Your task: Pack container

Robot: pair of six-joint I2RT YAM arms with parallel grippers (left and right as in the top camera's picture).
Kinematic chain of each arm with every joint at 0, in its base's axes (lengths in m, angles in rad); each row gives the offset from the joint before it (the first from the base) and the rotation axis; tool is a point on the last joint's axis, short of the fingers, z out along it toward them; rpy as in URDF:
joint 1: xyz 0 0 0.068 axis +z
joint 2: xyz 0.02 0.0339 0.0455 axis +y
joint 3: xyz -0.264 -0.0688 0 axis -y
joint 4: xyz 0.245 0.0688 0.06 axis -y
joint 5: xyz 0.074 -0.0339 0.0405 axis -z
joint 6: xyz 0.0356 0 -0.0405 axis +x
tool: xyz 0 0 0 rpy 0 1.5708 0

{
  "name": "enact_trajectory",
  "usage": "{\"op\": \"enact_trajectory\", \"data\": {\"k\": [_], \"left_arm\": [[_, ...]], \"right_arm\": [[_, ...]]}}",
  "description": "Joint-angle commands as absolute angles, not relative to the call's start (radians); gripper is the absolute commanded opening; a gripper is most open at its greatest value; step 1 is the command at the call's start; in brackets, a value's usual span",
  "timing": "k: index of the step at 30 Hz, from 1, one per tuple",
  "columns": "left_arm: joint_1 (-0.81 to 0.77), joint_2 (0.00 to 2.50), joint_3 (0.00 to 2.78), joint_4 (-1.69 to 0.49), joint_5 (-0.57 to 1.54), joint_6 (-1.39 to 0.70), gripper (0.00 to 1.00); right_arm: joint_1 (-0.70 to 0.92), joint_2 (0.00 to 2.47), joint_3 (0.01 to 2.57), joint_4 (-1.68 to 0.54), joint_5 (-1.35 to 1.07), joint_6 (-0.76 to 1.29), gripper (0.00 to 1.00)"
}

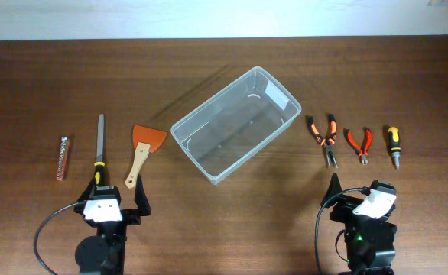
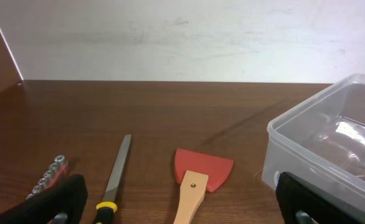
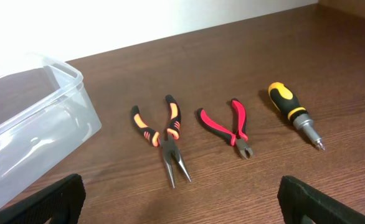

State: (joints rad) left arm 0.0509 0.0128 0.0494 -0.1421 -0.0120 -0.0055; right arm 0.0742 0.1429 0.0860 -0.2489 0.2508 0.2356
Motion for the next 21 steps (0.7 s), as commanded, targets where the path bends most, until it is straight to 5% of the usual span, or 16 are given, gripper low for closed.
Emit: {"op": "enact_trajectory", "data": {"k": [1,14,21], "left_arm": [[0.049,0.005,0.038,-0.142,-0.022,-0.011,0.99],[0.049,0.011,0.038,-0.130,0.165,-0.047,0.99],[0.049,0.012,0.086,-0.120,0.330,-0.264,0.99]], "right_arm": [[0.072,0.131,0.079,-0.250,0.267,0.241,0.99],[0.072,0.131,0.079,-0.240,0.075,0.252,0.99],[0.072,0.131,0.081,-0.139,-0.100,0.530,0.99]]}}
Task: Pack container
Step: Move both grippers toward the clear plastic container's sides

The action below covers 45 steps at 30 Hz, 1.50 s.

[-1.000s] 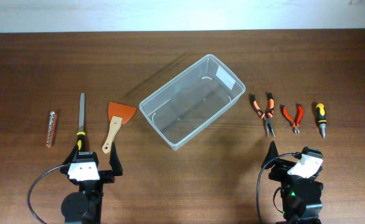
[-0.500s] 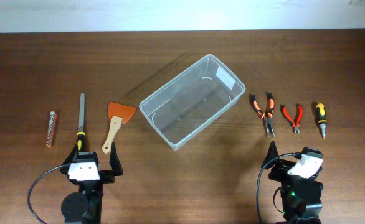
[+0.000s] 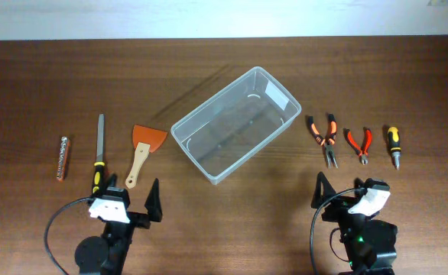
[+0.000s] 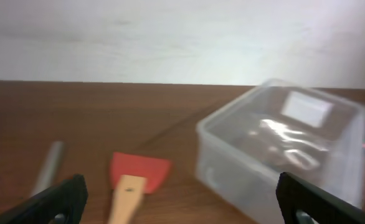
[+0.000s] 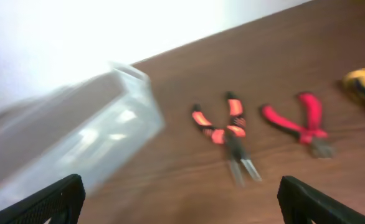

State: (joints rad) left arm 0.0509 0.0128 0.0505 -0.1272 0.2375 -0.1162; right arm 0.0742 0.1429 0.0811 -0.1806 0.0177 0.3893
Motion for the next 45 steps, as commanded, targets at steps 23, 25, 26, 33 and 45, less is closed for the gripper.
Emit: {"op": "enact_trajectory", "data": {"k": [23,25,26,33,45], "left_arm": [[0.049,1.173,1.387,-0.906,0.408,-0.036,0.99],[0.048,1.283,1.526,-1.051,0.423,-0.036,0.99],[0.049,1.319,1.569,-1.094,0.423,-0.036,0.99],[0.039,1.451,1.641,-1.137,0.588,-0.057,0.63],[-0.460,1.509,1.628,-1.263,0.006,0.058,0.02]], "right_arm": [[0.072,1.207,1.525,-0.970,-0.150,0.228,0.99],[0.072,1.333,1.662,-1.084,-0.150,0.179,0.99],[0.072,1.386,1.708,-1.119,-0.150,0.168,0.99],[0.072,1.621,1.782,-1.163,-0.210,0.169,0.67],[0.073,1.838,1.782,-1.130,-0.259,0.169,0.04]]}}
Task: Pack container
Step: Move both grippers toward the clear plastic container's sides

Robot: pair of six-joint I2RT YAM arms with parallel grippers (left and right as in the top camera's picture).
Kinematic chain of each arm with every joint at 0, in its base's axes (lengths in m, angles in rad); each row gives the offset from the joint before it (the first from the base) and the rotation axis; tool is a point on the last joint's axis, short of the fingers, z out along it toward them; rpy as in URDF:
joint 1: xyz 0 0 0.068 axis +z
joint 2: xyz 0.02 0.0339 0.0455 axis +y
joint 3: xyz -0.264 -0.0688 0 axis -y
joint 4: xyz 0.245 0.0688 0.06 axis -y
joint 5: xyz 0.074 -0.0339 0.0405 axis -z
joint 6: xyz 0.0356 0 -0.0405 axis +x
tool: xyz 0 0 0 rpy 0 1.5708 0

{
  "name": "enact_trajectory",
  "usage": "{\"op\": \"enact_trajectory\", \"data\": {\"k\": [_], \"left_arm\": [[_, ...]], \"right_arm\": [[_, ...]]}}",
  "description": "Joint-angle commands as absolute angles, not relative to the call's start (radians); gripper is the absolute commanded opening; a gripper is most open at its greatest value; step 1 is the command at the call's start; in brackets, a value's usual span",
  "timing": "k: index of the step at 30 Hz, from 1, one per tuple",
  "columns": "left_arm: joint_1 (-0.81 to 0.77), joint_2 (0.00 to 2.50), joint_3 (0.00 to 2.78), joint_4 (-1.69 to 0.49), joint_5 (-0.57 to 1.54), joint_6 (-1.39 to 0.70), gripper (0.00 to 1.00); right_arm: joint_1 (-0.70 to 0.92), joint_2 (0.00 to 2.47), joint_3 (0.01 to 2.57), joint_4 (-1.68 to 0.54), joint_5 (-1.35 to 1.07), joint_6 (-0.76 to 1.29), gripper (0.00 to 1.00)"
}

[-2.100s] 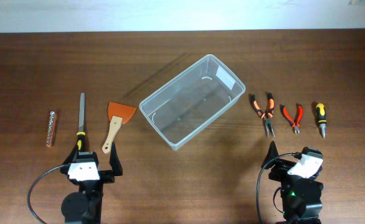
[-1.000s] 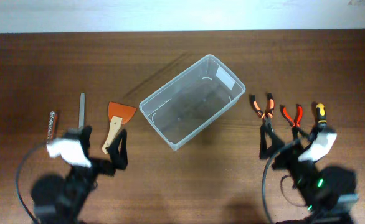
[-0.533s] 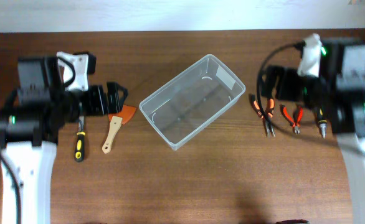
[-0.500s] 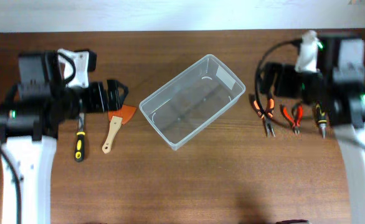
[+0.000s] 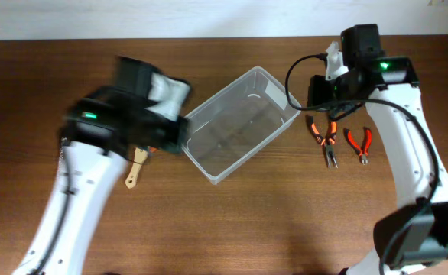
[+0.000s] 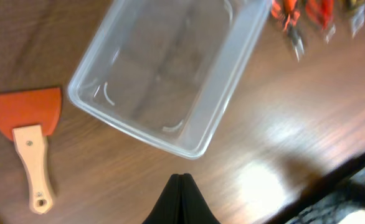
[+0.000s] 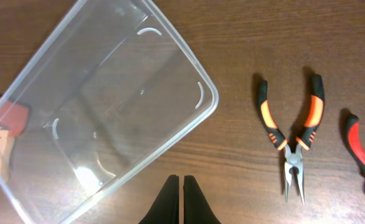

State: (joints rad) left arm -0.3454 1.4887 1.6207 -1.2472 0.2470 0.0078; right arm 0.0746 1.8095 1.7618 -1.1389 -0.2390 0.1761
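Note:
The clear plastic container (image 5: 214, 97) lies empty at an angle mid-table. My left gripper (image 6: 181, 177) hangs shut and empty high above the wood, just off the container's (image 6: 132, 127) near long side, with the orange scraper (image 6: 30, 130) to its left. My right gripper (image 7: 180, 179) is shut and empty high over the table beside the container's (image 7: 213, 102) right corner. Orange-handled pliers (image 7: 293, 140) and red cutters (image 7: 360, 155) lie to its right. The left arm (image 5: 124, 114) shows blurred in the overhead view and hides the file and the socket strip.
In the overhead view the scraper's wooden handle (image 5: 134, 169) pokes out below the left arm. The pliers (image 5: 325, 137) and cutters (image 5: 359, 143) lie right of the container, under the right arm (image 5: 404, 130), which covers the screwdriver's spot.
Both arms were low at the table's front edge with jaws wide open. Now both are raised over the table with jaws shut: the left by the container's left side, the right by its right corner.
First both arms sat at the front edge, open, the left facing the file and scraper, the right facing the pliers. Then each had turned toward the container. Now both hang high beside it, shut and empty. The tools still in view and the container have not moved.

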Motion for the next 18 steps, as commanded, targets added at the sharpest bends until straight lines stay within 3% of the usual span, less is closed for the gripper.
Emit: {"op": "enact_trajectory", "data": {"k": [1,7,18], "left_arm": [[-0.498,1.519,1.620,-1.265,-0.019,0.058,0.02],[-0.652,1.624,1.536,-1.218,-0.023,0.058,0.02],[-0.683,1.839,1.456,-1.073,-0.022,0.058,0.02]], "right_arm": [[0.073,1.847,1.781,-1.127,-0.260,0.168,0.04],[0.090,1.909,1.781,-1.101,-0.282,0.168,0.04],[0.150,1.994,1.778,-1.003,-0.321,0.168,0.04]]}}
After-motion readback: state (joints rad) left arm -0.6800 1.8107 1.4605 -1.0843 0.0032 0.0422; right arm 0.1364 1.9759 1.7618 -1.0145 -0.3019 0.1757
